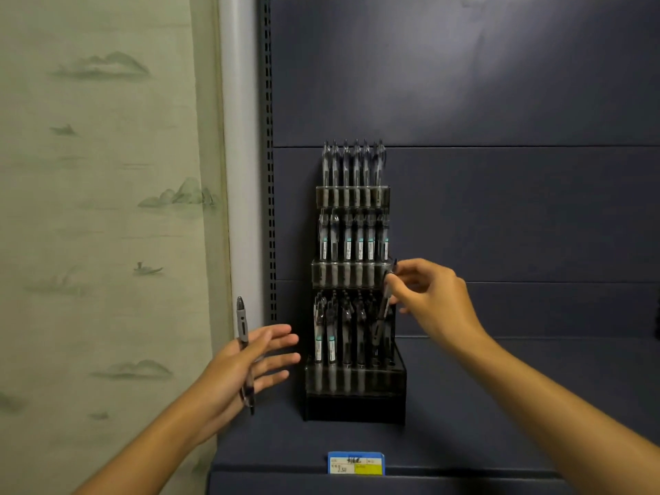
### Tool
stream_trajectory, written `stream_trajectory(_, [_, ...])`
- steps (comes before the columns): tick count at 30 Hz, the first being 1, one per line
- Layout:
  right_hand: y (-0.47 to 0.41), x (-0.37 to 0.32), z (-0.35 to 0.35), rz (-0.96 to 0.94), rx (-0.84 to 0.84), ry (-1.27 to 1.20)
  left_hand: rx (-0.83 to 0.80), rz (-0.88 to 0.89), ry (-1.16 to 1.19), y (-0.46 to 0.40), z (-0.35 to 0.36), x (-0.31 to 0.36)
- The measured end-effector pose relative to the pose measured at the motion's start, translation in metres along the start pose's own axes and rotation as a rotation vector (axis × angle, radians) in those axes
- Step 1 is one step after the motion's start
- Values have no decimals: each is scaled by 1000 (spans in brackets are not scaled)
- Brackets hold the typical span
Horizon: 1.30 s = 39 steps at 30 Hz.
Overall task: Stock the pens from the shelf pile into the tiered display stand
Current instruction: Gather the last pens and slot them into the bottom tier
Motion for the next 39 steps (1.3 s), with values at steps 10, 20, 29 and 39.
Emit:
stream_trajectory(10, [9,20,28,0,-94,94,-3,16,18,1,10,4])
stream_trajectory(20, [19,39,37,37,-151,174,-41,31,105,-4,19,8])
stream_trajectory(29, [31,-28,37,-46,-160,3,-123,130,157,-10,41,47])
stream_trajectory(39, [57,-40,83,-109,-310,-61,-225,199,97,-3,98,62])
Point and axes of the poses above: each hand's wrist, its own y-axis away from the middle knuckle, its own z-axis out of the palm, x = y × z, the point moved 8 cm from there along -y, towards the middle knuckle, and after that the axes turned 2 degrees about y, right-handed, at the moved point
